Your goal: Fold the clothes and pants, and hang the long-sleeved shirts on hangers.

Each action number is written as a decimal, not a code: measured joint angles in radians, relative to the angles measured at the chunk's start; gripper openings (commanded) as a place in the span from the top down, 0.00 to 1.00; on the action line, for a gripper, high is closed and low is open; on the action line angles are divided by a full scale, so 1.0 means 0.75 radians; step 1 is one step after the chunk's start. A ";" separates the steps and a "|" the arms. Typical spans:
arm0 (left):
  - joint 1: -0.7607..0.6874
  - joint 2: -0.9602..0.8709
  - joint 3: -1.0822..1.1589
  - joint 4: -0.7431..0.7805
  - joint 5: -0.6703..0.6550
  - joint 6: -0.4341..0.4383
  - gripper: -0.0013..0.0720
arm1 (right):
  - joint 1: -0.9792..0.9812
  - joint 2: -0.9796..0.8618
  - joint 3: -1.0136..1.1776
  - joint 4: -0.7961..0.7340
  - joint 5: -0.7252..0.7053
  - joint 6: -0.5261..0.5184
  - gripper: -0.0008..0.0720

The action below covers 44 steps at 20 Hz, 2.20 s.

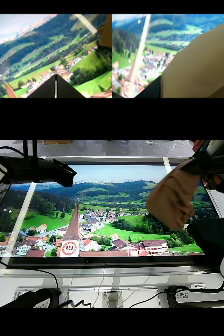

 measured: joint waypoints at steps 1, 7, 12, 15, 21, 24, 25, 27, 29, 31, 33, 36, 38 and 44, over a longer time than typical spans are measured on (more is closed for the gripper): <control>0.000 0.000 0.000 0.001 -0.008 0.000 0.96 | 0.038 -0.001 -0.001 -0.043 0.014 -0.043 0.94; 0.000 0.000 0.000 0.004 -0.022 0.000 0.96 | 0.014 -0.103 -0.092 -0.392 0.051 -0.151 0.93; 0.000 0.000 0.000 0.005 -0.017 0.001 0.96 | -0.079 -0.362 -0.134 -0.447 -0.046 -0.174 0.93; 0.000 0.000 0.000 0.005 -0.014 0.001 0.96 | -0.125 -0.507 -0.141 -0.459 -0.169 -0.178 0.78; 0.000 0.000 -0.001 0.005 0.029 0.001 0.96 | -0.253 -0.645 -0.144 -0.517 -0.353 -0.178 0.20; 0.000 0.000 -0.001 0.005 0.038 0.001 0.96 | -0.327 -0.674 -0.144 -0.552 -0.393 -0.178 0.17; 0.000 0.000 -0.001 0.005 0.039 0.001 0.96 | -0.347 -0.685 -0.144 -0.558 -0.395 -0.178 0.14; 0.000 0.000 -0.001 0.005 0.041 0.001 0.96 | -0.376 -0.718 -0.144 -0.562 -0.381 -0.179 0.13; 0.000 0.000 -0.001 0.004 0.043 0.001 0.96 | -0.394 -0.764 -0.144 -0.539 -0.346 -0.178 0.13; 0.000 0.000 -0.001 0.004 0.044 0.001 0.96 | -0.403 -0.817 -0.141 -0.447 -0.289 -0.181 0.13; 0.000 0.000 -0.001 0.003 0.045 0.001 0.96 | -0.408 -0.875 -0.140 -0.255 -0.198 -0.210 0.15; 0.000 0.000 -0.001 0.004 0.045 0.000 0.96 | -0.390 -0.958 -0.145 0.027 -0.044 -0.267 0.44; 0.000 0.000 -0.001 0.004 0.044 0.001 0.96 | -0.360 -0.985 -0.148 0.146 -0.021 -0.326 0.74; 0.000 0.000 -0.001 0.004 0.045 0.000 0.96 | -0.278 -0.973 -0.145 0.586 0.020 -0.499 0.94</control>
